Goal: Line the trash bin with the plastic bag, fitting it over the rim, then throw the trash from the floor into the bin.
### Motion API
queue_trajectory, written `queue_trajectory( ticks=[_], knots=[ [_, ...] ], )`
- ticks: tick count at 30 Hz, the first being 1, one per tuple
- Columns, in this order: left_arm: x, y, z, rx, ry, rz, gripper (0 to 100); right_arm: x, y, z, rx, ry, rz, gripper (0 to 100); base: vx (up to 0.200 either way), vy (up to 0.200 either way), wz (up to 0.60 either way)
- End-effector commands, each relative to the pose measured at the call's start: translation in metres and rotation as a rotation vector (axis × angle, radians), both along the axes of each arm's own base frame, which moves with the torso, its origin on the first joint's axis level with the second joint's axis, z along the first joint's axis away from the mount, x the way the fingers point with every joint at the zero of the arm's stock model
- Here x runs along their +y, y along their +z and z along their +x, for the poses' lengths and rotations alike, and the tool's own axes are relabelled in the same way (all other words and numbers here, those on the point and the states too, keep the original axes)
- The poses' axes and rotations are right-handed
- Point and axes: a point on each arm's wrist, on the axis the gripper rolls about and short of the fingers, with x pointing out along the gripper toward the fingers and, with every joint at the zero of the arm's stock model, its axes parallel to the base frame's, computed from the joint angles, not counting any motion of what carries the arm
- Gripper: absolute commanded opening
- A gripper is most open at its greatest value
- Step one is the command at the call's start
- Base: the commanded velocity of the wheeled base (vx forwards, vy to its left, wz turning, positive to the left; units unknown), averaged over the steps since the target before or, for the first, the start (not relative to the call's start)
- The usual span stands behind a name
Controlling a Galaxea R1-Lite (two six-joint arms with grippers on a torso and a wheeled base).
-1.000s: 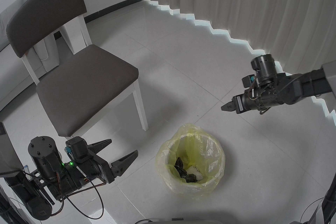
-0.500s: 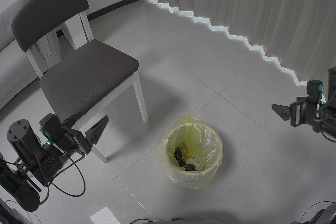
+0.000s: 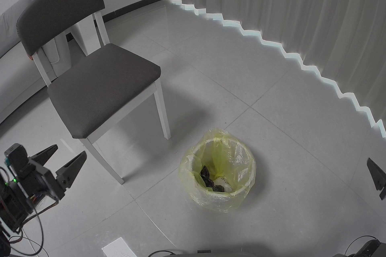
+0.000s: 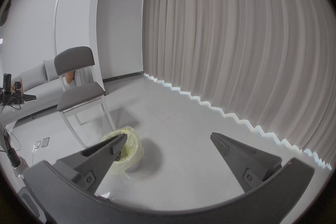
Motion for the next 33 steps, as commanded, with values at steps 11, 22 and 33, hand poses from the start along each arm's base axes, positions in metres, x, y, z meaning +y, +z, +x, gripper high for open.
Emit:
queue_trajectory(
  ticks=[11,22,33],
  knots=[
    [0.030,-0.063,-0.136,-0.265,0.268,0.016,100,-0.004,-0.091,-0.069,-0.206,-0.003,0.077,100,0.000,0.000,0.00],
    [0.034,-0.078,-0.141,-0.179,0.353,0.038,100,-0.006,-0.095,-0.069,-0.162,-0.062,0.036,100,0.000,0.000,0.00],
    [0.033,-0.084,-0.140,-0.151,0.311,0.125,100,-0.004,-0.099,-0.069,-0.115,0.030,0.028,100,0.000,0.000,0.00]
  ],
)
